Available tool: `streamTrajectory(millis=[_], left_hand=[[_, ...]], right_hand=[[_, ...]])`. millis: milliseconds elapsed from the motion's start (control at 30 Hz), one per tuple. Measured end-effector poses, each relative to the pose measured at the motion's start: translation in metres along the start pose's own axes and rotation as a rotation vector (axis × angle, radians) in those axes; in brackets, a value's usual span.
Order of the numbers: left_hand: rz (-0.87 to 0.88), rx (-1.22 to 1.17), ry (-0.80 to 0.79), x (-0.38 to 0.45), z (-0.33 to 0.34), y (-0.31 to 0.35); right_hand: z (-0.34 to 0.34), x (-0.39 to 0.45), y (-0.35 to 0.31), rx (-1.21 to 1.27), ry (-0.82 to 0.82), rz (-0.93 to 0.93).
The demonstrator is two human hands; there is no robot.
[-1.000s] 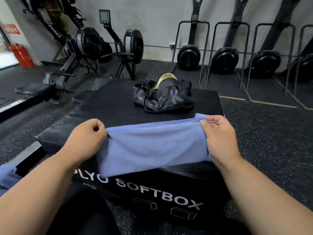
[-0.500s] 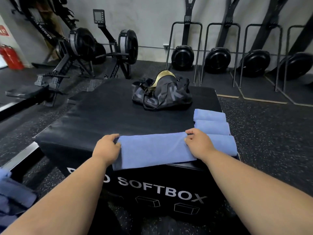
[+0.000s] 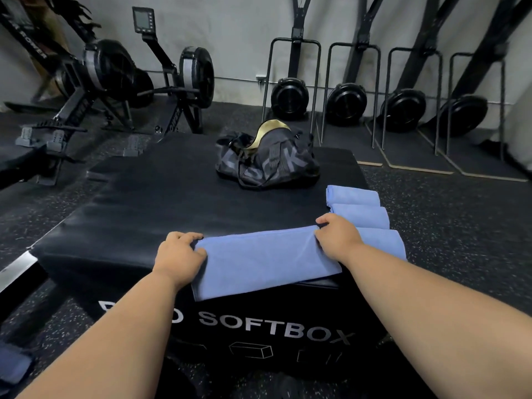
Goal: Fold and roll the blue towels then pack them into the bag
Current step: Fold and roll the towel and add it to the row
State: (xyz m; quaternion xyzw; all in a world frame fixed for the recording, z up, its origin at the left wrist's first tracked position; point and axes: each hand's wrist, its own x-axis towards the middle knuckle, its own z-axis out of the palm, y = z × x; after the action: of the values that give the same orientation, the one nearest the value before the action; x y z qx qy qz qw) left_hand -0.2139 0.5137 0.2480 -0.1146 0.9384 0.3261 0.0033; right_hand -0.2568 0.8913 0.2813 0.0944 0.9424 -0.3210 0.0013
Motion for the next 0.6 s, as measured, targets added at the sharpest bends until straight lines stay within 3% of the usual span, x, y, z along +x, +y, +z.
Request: streamTrajectory(millis=[167, 400, 600], left_hand=[[0.008, -0.016, -0.03, 0.005, -0.003, 0.0], [0.016, -0.045, -0.033, 0.008, -0.004, -0.001], [0.01, -0.105, 0.005, 0.005, -0.008, 0.002]], right_hand=[[0.006, -0.004, 0.001, -0.031, 0.034, -0.019], [0.0, -0.008, -0.007, -0.13, -0.08, -0.014], [-0.002, -0.012, -0.008, -0.136, -0.076, 0.014]])
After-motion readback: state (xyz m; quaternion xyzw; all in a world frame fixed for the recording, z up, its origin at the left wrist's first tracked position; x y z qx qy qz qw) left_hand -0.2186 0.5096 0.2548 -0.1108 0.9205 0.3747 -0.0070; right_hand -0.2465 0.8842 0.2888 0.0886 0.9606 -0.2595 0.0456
